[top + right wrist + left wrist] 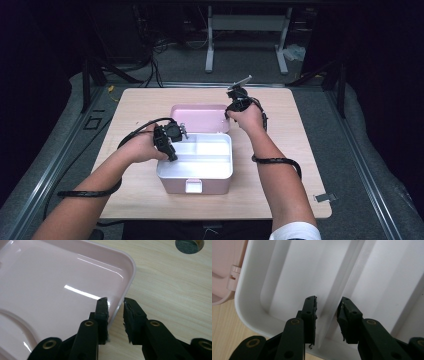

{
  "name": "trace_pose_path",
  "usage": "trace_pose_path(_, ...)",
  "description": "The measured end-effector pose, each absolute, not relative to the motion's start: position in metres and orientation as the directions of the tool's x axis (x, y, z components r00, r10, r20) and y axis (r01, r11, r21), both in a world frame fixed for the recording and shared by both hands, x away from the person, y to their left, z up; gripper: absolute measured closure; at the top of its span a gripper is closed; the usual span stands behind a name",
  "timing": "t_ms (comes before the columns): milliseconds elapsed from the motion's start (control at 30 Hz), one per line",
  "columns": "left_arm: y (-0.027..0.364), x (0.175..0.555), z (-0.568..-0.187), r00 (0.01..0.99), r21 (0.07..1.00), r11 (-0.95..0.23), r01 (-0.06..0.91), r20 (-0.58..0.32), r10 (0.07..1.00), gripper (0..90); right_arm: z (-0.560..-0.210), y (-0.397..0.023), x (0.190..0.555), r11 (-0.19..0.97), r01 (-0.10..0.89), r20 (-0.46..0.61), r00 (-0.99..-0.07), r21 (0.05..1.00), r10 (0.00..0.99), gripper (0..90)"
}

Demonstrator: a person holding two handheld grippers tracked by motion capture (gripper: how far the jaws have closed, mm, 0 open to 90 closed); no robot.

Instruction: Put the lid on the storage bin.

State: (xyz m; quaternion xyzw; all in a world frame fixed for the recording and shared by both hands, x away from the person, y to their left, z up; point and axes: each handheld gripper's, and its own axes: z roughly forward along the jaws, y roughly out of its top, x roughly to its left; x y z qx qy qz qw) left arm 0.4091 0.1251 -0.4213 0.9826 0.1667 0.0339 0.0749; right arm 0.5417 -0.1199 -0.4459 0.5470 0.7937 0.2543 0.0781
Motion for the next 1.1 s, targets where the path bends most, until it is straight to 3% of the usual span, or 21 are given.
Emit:
trace_pose_path(233, 0.1248, 0.4096, -0.4213, 0.942, 0.156, -0.933, 0.323, 0.039, 0.333, 67.9, -0.4482, -0.1217, 0.5451, 0.235, 0.85, 0.197, -0.361, 0.472, 0.911, 75.0)
trace_pose_path(467, 0.1255, 0.4097, -0.4213, 0.943, 0.159, -0.934, 0.32, 0.037, 0.33, 68.0, -0.4505, -0.1145, 0.549, 0.234, 0.859, 0.159, -0.337, 0.456, 0.928, 74.7)
trace_pose_path(1100, 0.1248, 0.4101, -0.4215, 0.943, 0.156, -0.934, 0.322, 0.033, 0.331, 68.2, -0.4503, -0.1178, 0.5504, 0.224, 0.866, 0.196, -0.339, 0.448, 0.92, 76.4)
